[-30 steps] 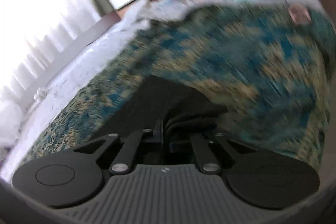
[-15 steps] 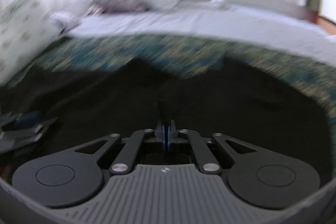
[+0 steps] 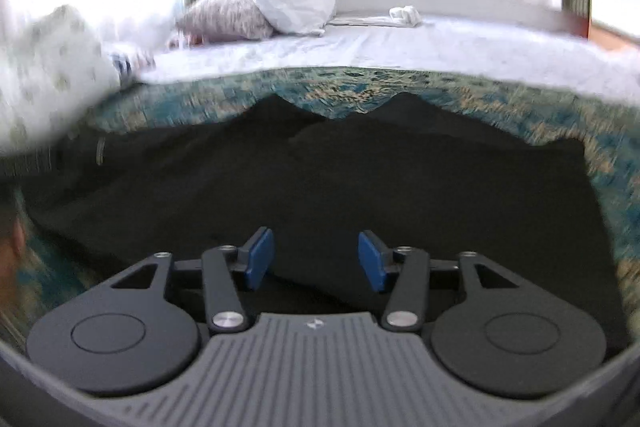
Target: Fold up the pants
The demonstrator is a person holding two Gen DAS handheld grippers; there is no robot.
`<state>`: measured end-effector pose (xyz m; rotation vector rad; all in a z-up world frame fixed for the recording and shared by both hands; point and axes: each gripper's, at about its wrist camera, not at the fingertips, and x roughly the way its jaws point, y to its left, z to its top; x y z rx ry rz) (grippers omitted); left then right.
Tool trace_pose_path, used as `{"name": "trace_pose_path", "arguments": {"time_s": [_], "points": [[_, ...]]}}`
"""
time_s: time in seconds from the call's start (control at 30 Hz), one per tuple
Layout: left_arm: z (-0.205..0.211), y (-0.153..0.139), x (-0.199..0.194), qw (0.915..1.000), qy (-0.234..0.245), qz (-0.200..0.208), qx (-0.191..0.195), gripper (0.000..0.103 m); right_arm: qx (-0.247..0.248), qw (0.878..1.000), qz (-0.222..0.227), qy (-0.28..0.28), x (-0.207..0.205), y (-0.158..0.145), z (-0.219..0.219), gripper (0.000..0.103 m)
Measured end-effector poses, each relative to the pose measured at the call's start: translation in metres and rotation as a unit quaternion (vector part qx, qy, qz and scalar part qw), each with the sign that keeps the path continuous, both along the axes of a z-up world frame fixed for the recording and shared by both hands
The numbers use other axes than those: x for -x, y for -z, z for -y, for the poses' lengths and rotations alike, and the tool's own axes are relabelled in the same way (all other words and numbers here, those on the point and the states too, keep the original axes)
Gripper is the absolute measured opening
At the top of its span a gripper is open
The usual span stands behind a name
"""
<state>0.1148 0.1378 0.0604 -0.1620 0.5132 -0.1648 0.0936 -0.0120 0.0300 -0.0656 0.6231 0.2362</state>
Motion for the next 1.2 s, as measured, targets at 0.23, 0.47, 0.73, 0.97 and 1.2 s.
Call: {"name": "trace_pose_path", "arguments": {"time_s": [0.23, 0.47, 0.73, 0.97, 1.2], "points": [[0.012, -0.002, -0.063, 0.9944, 0.016, -0.066, 0.081, 0.087, 0.032, 0.998, -0.004, -0.053, -0.027, 0.015, -0.041, 0.074], [0.021, 0.011, -0.093, 0.9911, 0.015, -0.092, 0.096, 0.085, -0.067, 0.998, -0.005, 0.009, -0.044, 0.008, 0.001, 0.009], [0.034, 0.03, -0.083, 0.9933, 0.023, -0.085, 0.075, 0.08, -0.21, 0.965, 0.032, 0.156, -0.08, -0.027, 0.072, 0.008], [-0.008, 0.047, -0.032, 0.997, -0.011, -0.065, 0.04, 0.08, -0.069, 0.996, 0.016, 0.056, -0.116, -0.022, -0.015, 0.029], [-0.033, 0.061, -0.006, 0.9975, -0.022, -0.04, 0.053, 0.082, 0.008, 1.0, -0.011, 0.013, -0.1, 0.015, -0.052, 0.076]]}}
